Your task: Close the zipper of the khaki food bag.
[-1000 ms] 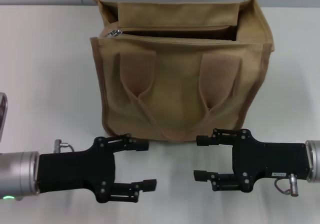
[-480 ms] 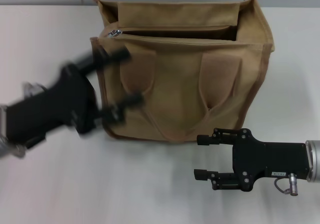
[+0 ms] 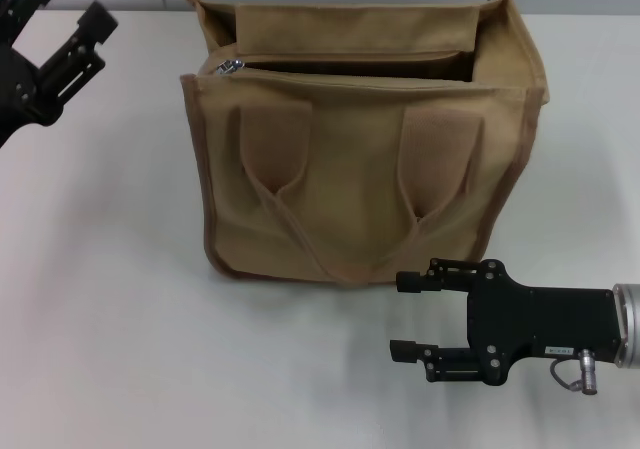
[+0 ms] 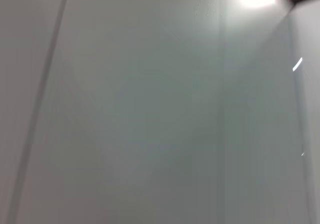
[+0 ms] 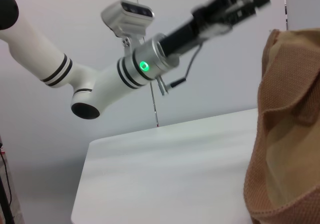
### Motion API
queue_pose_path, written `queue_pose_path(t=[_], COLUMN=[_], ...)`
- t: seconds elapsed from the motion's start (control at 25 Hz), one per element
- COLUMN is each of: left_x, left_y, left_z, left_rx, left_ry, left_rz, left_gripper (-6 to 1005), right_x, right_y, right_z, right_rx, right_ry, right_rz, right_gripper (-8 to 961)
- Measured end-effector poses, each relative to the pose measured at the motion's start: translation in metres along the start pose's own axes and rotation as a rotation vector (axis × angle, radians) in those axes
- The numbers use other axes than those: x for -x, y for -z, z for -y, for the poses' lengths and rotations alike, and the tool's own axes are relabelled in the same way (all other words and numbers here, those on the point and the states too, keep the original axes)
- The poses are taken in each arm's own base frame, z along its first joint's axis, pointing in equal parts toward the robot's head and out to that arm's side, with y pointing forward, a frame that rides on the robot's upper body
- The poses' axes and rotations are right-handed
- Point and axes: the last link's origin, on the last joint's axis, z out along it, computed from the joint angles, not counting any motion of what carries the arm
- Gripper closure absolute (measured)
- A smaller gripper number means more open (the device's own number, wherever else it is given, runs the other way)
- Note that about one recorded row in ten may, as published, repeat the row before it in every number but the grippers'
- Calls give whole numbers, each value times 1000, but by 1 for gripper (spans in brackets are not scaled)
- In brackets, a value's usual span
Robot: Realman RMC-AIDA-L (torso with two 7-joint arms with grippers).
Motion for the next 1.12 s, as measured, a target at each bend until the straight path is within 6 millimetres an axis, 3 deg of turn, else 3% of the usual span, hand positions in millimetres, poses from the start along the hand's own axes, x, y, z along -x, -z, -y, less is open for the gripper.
queue_pose_path(t=[0.12,0.36,0.68,1.12], left_x=[12,25,36,37], left_y=[9,15,-5,-21], left_z=[13,10,-5,3], left_rx=[-32,38,118,93], left_ry=[-57,-122,-197,-266], left_rz=[142,266,278,290], left_gripper=[167,167,167,167], right_x=[0,-1,-1,-3], right_y=[0,0,0,1], right_z=[0,2,2,1], right_rx=[-1,-8,-10,-14], right_ry=[0,1,0,-4], right_rz=[-1,-8,-9,-10], right_gripper=[227,227,227,227])
